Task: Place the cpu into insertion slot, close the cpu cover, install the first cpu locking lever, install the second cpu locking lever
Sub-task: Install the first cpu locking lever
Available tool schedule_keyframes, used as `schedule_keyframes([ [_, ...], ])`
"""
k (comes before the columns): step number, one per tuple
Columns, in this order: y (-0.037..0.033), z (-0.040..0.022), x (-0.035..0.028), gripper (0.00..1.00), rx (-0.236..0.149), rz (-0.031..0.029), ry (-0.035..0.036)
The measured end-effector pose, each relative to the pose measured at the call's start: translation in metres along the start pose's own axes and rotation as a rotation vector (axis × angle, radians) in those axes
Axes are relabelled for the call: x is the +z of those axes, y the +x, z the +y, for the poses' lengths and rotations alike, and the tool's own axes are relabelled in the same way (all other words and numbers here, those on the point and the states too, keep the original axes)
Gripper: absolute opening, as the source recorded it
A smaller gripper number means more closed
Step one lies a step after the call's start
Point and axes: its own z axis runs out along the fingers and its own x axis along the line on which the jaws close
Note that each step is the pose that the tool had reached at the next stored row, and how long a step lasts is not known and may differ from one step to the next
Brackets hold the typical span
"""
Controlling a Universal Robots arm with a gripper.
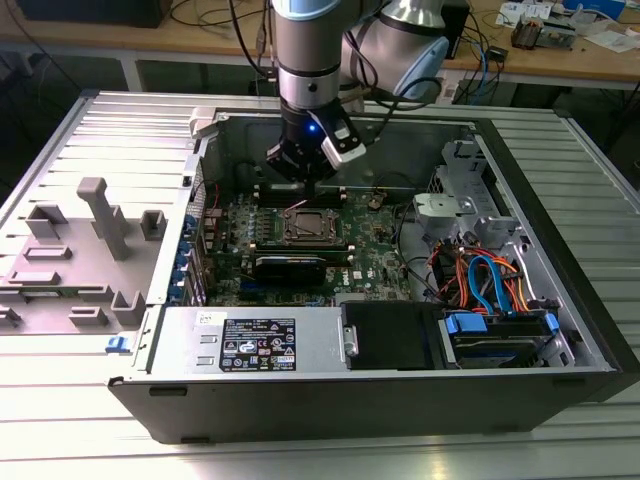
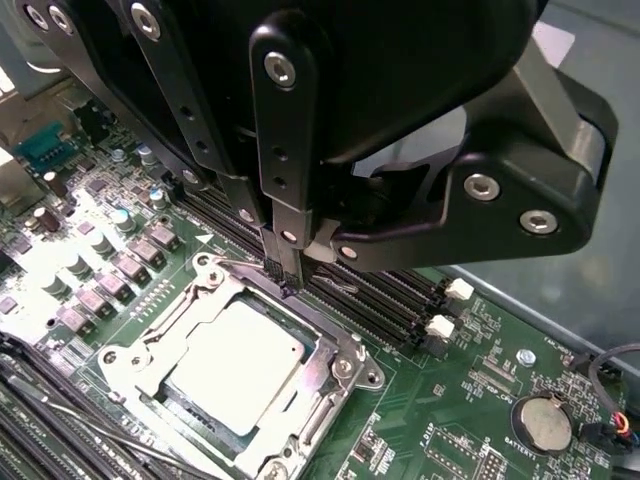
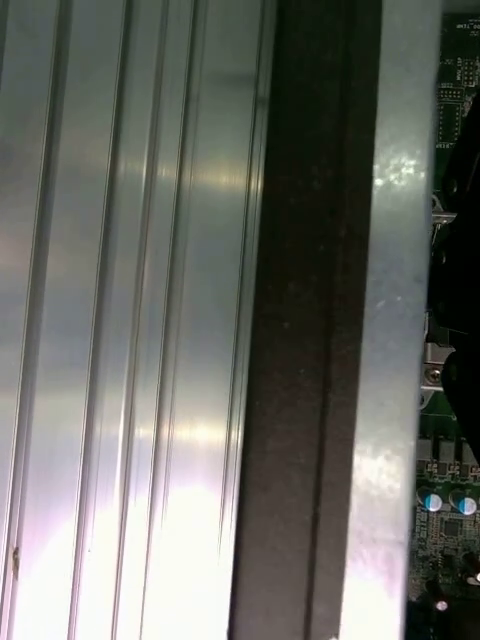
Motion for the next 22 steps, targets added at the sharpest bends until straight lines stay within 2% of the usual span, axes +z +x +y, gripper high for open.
schedule_keyframes([
  [18, -0.0148, -0.0012, 0.0167, 0.11, 0.0, -0.0001, -0.0016],
  [22, -0.0161, -0.0014, 0.0212, 0.11, 0.0, 0.0, -0.0015],
])
